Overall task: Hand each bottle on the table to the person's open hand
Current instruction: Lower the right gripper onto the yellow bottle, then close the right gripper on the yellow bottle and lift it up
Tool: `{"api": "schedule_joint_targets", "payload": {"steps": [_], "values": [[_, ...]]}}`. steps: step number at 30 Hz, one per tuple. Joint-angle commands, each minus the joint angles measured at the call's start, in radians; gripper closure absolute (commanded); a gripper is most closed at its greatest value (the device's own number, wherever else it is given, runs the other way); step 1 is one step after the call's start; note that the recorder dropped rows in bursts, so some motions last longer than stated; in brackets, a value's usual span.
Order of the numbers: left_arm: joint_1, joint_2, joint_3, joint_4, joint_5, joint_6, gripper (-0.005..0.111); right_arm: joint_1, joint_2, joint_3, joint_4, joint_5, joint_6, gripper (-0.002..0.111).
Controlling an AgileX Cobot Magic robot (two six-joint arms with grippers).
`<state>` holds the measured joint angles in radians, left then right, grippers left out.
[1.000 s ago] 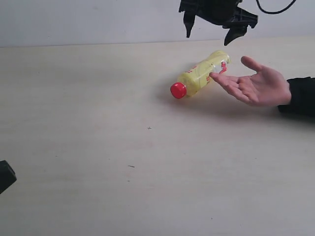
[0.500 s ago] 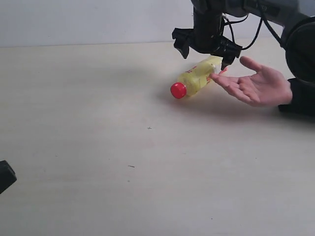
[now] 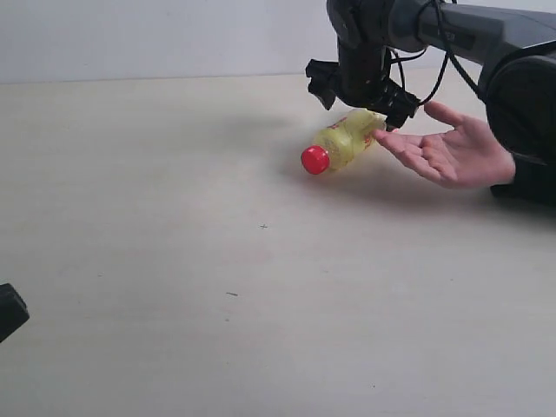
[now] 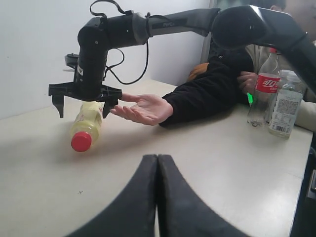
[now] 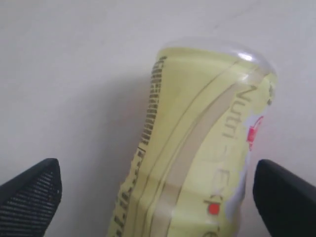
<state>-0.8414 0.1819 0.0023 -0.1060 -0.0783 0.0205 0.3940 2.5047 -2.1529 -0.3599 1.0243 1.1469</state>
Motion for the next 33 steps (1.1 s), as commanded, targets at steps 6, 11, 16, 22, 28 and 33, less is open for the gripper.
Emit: {"api": "schedule_joint_targets", "payload": {"steps": [6, 11, 16, 22, 28, 33], "values": [[0.003, -0.006, -0.002, -0.005, -0.005, 0.000, 0.107, 0.002, 0.031, -0.006, -0.035, -0.033, -0.001, 0.004], [0.003, -0.006, -0.002, -0.005, -0.005, 0.000, 0.107, 0.002, 0.033, -0.006, -0.047, -0.053, -0.028, 0.004], [0.003, -0.006, -0.002, -0.005, -0.005, 0.000, 0.107, 0.002, 0.033, -0.006, -0.034, -0.074, -0.056, 0.010], [0.003, -0.006, -0.002, -0.005, -0.005, 0.000, 0.107, 0.002, 0.033, -0.006, -0.032, -0.066, -0.056, 0.056], [0.003, -0.006, -0.002, -0.005, -0.005, 0.000, 0.107, 0.002, 0.033, -0.006, -0.032, -0.048, -0.089, 0.108], [0.003, -0.006, -0.002, -0.005, -0.005, 0.000, 0.107, 0.002, 0.028, -0.006, -0.032, -0.059, -0.092, 0.108]]}}
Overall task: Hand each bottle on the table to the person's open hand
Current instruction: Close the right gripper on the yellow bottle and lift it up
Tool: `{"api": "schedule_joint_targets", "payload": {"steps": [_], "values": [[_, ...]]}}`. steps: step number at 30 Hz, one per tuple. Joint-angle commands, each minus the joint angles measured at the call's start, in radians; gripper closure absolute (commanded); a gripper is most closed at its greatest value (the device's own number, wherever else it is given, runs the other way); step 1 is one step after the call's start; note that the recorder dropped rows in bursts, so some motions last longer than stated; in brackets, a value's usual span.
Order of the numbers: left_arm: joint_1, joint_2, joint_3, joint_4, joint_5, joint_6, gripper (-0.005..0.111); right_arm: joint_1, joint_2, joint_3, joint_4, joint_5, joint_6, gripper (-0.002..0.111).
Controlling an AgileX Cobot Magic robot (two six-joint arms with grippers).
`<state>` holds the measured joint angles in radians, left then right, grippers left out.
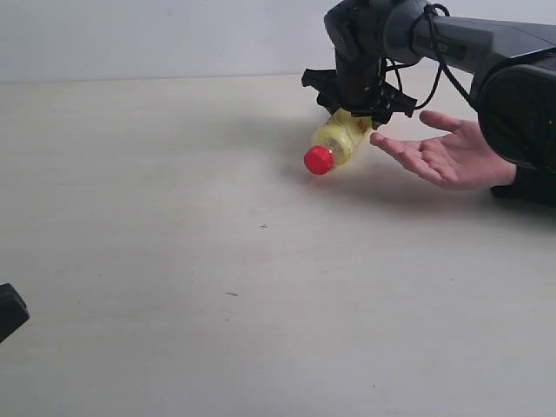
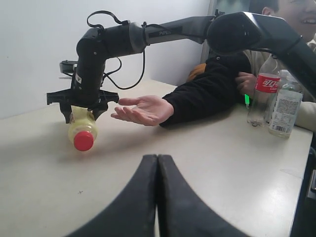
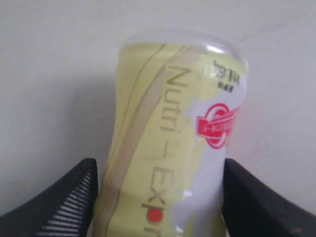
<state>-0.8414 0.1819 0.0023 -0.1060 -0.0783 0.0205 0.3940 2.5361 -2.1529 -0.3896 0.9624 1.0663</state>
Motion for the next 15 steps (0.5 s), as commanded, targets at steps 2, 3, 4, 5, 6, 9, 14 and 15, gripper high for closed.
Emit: {"api": "schedule_joint_targets", "payload": {"steps": [2, 3, 4, 5, 6, 9, 14, 15], "values": [[0.003, -0.006, -0.002, -0.005, -0.005, 0.000, 0.107, 0.002, -0.010, -0.006, -0.003, -0.004, -0.011, 0.108], [0.003, -0.006, -0.002, -0.005, -0.005, 0.000, 0.107, 0.002, -0.018, -0.006, -0.003, -0.012, -0.011, 0.108], [0.003, -0.006, -0.002, -0.005, -0.005, 0.000, 0.107, 0.002, -0.025, -0.006, 0.004, -0.019, -0.011, 0.108], [0.003, -0.006, -0.002, -0.005, -0.005, 0.000, 0.107, 0.002, -0.035, -0.006, 0.012, -0.027, -0.017, 0.108], [0.003, -0.006, -0.002, -0.005, -0.005, 0.000, 0.107, 0.002, -0.044, -0.006, 0.020, -0.034, -0.029, 0.108], [0.003, -0.006, -0.002, -0.005, -0.005, 0.000, 0.107, 0.002, -0.070, -0.008, 0.051, -0.057, -0.077, 0.108], [0.003, -0.006, -0.002, -0.005, -0.005, 0.000, 0.107, 0.002, -0.121, -0.010, 0.060, -0.058, -0.134, 0.108], [0.003, -0.006, -0.002, -0.005, -0.005, 0.000, 0.107, 0.002, -0.130, -0.010, 0.068, -0.058, -0.155, 0.108]]}}
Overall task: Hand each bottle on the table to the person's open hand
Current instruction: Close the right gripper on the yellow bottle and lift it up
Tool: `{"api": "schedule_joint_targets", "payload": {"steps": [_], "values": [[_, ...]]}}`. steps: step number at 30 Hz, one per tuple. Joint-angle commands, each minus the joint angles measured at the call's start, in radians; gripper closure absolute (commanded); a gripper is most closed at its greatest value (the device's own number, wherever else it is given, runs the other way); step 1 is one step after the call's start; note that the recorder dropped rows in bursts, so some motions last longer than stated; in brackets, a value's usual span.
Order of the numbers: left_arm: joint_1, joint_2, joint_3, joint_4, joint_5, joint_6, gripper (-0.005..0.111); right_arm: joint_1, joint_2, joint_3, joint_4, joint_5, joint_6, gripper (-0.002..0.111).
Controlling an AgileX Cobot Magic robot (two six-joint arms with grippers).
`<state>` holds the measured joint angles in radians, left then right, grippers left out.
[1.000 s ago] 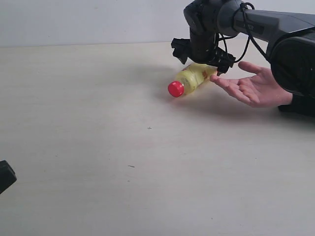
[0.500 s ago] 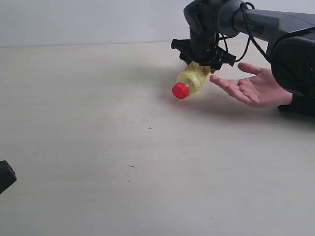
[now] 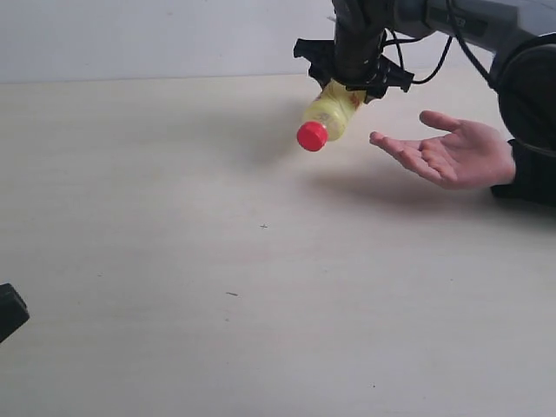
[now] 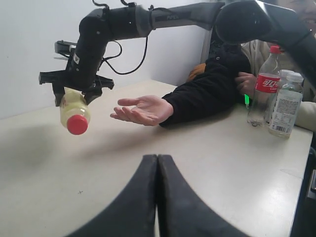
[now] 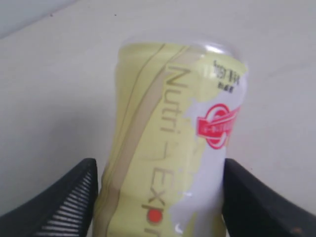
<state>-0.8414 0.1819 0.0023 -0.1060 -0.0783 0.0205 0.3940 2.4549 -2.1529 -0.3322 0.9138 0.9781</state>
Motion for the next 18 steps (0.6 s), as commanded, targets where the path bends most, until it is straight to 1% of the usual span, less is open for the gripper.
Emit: {"api": "schedule_joint_targets", "payload": {"steps": [1, 7, 15, 18], "values": [[0.003, -0.006, -0.002, -0.005, -0.005, 0.000, 0.107, 0.002, -0.061, -0.010, 0.020, -0.009, -0.090, 0.108], [0.003, -0.006, -0.002, -0.005, -0.005, 0.000, 0.107, 0.002, -0.127, -0.010, 0.071, 0.034, -0.256, 0.108], [0.003, -0.006, -0.002, -0.005, -0.005, 0.000, 0.107, 0.002, -0.198, -0.005, 0.076, 0.268, -0.502, 0.108], [0.003, -0.006, -0.002, -0.005, -0.005, 0.000, 0.107, 0.002, -0.225, 0.031, 0.056, 0.307, -0.542, 0.108]]}}
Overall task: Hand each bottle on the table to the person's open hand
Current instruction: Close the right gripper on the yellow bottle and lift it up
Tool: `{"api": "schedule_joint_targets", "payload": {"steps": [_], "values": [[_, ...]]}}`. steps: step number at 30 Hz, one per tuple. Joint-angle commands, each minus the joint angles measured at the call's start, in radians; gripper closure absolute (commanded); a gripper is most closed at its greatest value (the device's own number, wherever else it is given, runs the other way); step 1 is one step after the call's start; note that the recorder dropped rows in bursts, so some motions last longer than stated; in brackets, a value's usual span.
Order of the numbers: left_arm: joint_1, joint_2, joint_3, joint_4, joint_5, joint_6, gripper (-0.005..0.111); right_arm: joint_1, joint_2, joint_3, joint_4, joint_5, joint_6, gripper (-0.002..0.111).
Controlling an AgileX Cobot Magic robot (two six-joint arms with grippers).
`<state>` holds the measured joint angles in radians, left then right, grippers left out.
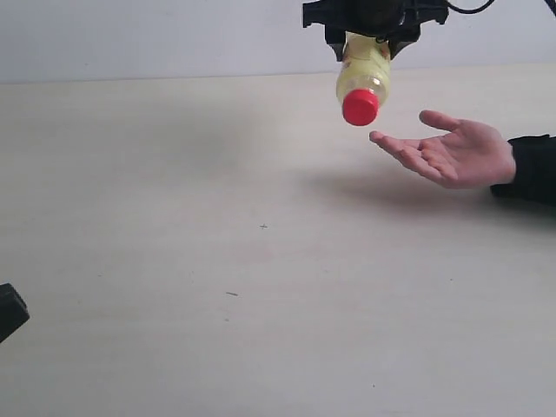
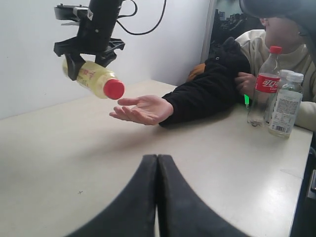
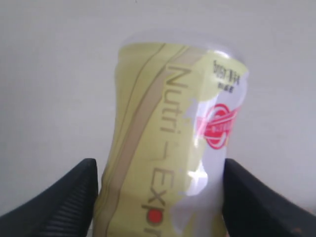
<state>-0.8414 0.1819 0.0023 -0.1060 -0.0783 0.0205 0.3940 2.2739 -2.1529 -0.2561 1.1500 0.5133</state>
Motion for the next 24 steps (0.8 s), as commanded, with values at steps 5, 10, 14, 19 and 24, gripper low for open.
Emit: {"api": "schedule_joint_targets", "payload": {"steps": [5, 10, 14, 19, 24], "values": [[0.003, -0.006, -0.002, -0.005, -0.005, 0.000, 0.107, 0.002, -0.131, 0.126, -0.014, 0.031, -0.114, 0.108], [0.003, -0.006, -0.002, -0.005, -0.005, 0.000, 0.107, -0.001, -0.223, 0.185, -0.003, 0.032, -0.173, 0.108], [0.003, -0.006, -0.002, -0.005, -0.005, 0.000, 0.107, -0.001, -0.297, 0.251, -0.012, 0.033, -0.191, 0.108], [0.003, -0.006, -0.002, -0.005, -0.005, 0.000, 0.107, -0.026, -0.403, 0.368, -0.007, 0.018, -0.214, 0.108], [0.003, -0.006, -0.002, -0.005, -0.005, 0.000, 0.107, -0.068, -0.520, 0.507, -0.005, -0.031, -0.218, 0.108]]}}
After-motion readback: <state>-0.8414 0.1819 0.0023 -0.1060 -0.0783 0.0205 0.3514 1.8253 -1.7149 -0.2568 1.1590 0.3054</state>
